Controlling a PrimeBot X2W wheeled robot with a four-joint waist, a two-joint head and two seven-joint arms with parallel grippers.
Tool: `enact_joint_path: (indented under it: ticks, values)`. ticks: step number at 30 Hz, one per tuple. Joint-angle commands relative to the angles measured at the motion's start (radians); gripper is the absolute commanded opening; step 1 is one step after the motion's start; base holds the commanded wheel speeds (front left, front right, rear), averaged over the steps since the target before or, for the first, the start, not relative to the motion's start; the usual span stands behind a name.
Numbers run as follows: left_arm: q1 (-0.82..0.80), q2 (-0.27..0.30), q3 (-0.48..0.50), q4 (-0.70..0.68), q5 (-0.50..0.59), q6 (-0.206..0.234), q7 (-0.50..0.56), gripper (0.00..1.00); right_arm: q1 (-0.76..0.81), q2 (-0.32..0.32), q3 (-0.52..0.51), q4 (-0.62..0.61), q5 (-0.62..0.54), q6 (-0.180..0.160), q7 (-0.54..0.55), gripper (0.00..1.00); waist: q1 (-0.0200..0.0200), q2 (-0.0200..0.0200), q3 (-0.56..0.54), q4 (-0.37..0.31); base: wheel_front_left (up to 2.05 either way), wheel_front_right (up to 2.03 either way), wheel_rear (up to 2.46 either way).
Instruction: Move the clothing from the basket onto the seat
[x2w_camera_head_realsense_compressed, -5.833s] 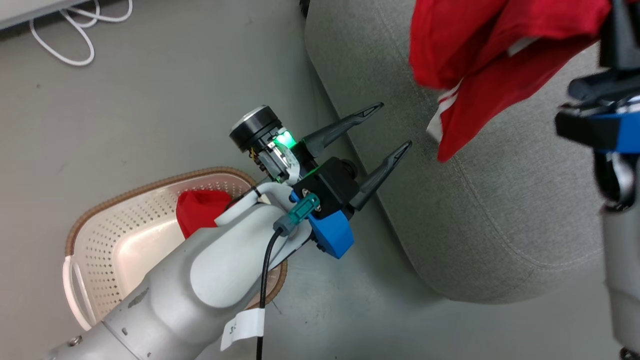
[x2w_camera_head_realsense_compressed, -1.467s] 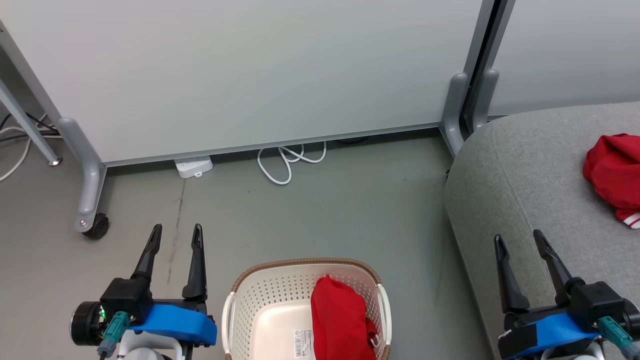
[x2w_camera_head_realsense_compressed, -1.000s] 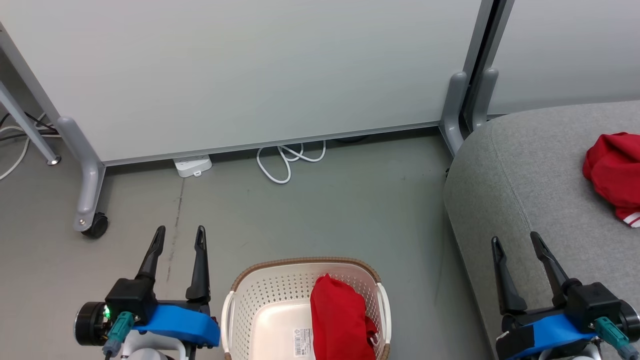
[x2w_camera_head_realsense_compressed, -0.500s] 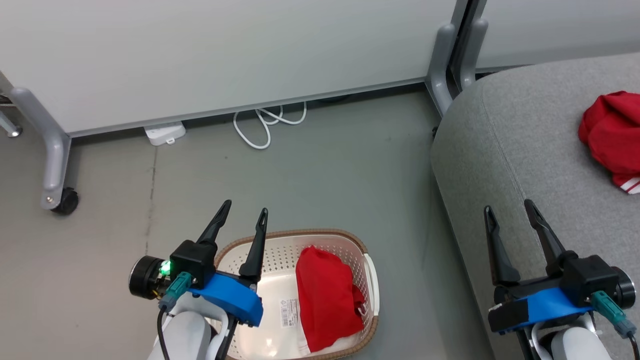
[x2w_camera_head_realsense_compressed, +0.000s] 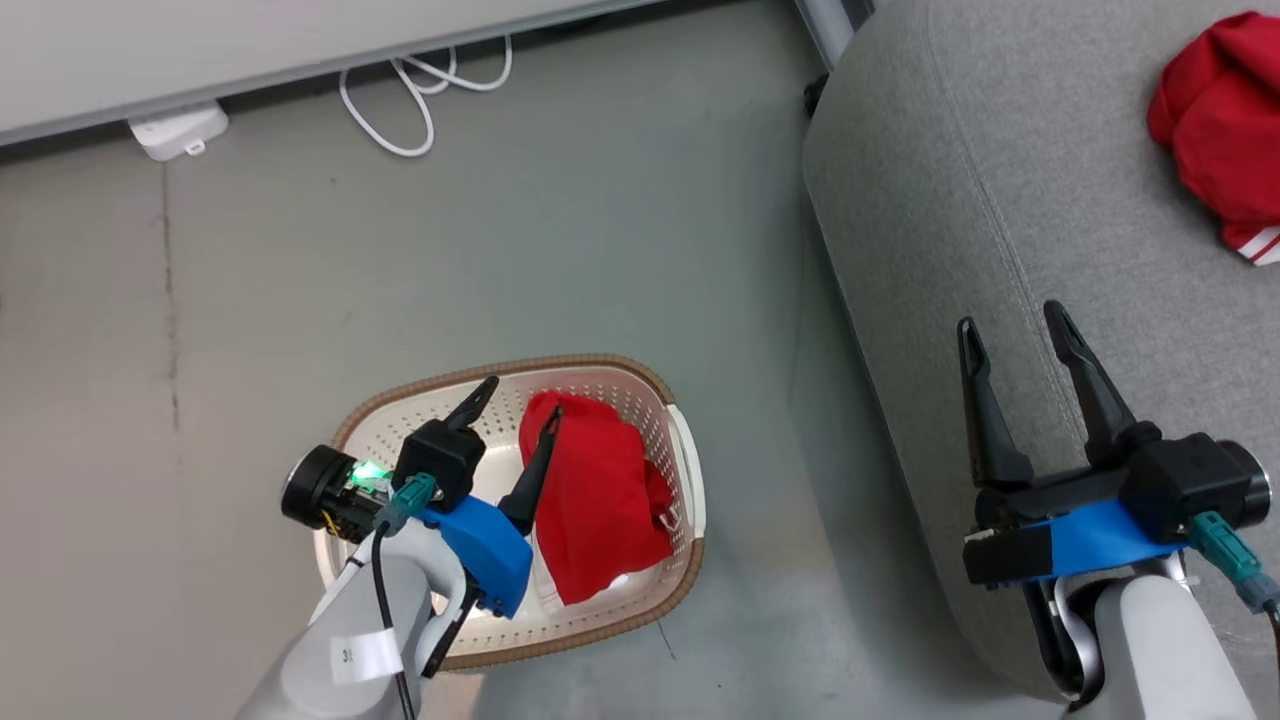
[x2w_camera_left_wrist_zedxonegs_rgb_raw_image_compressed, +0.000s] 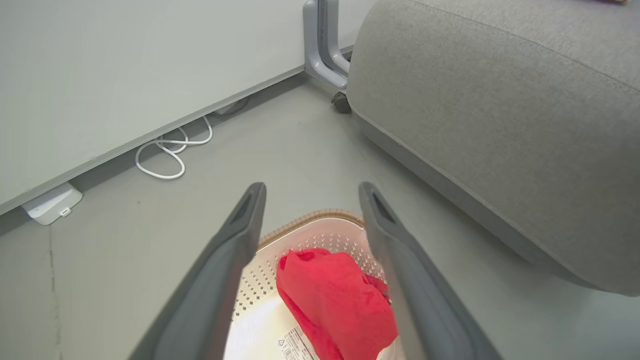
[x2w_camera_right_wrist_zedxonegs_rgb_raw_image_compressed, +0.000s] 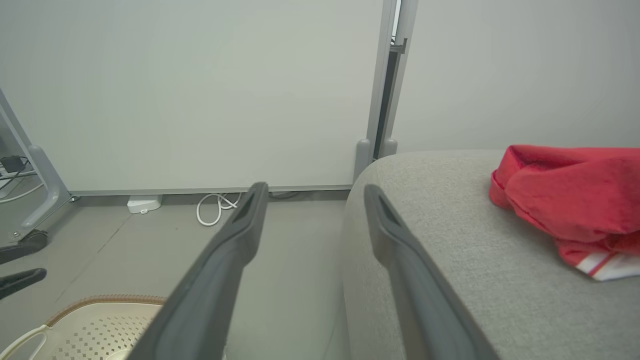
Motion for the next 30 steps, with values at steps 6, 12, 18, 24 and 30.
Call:
enact_joint_path:
  ticks: [6, 12, 18, 24, 30]
  values:
    - [-0.111, 0.037, -0.105, 0.13, -0.057, -0.001, -0.003, 1.0, -0.081, 0.005, 0.015, -0.027, 0.001, 0.0, -0.004, 1.0, -0.0002, 0.0, 0.158, -0.056, 0.0, 0.0, 0.0]
    - [-0.202, 0.057, -0.201, 0.235, -0.131, -0.001, -0.003, 1.0, -0.148, 0.005, 0.027, -0.046, -0.006, 0.0, -0.004, 1.0, -0.0002, 0.0, 0.263, -0.068, 0.0, 0.0, 0.0]
    - [-0.285, 0.067, -0.302, 0.324, -0.209, -0.001, 0.002, 1.0, -0.208, 0.006, 0.045, -0.073, -0.011, 0.0, -0.004, 1.0, -0.0002, 0.0, 0.362, -0.071, 0.0, 0.0, 0.0]
    - [-0.356, 0.082, -0.407, 0.375, -0.291, -0.001, 0.062, 1.0, -0.257, 0.005, 0.063, -0.105, -0.017, 0.0, -0.004, 1.0, -0.0002, 0.0, 0.454, -0.077, 0.0, 0.0, 0.0]
    - [-0.412, 0.109, -0.481, 0.39, -0.388, -0.001, 0.115, 1.0, -0.289, 0.005, 0.075, -0.14, -0.027, 0.0, -0.004, 1.0, -0.0002, 0.0, 0.53, -0.091, 0.0, 0.0, 0.0]
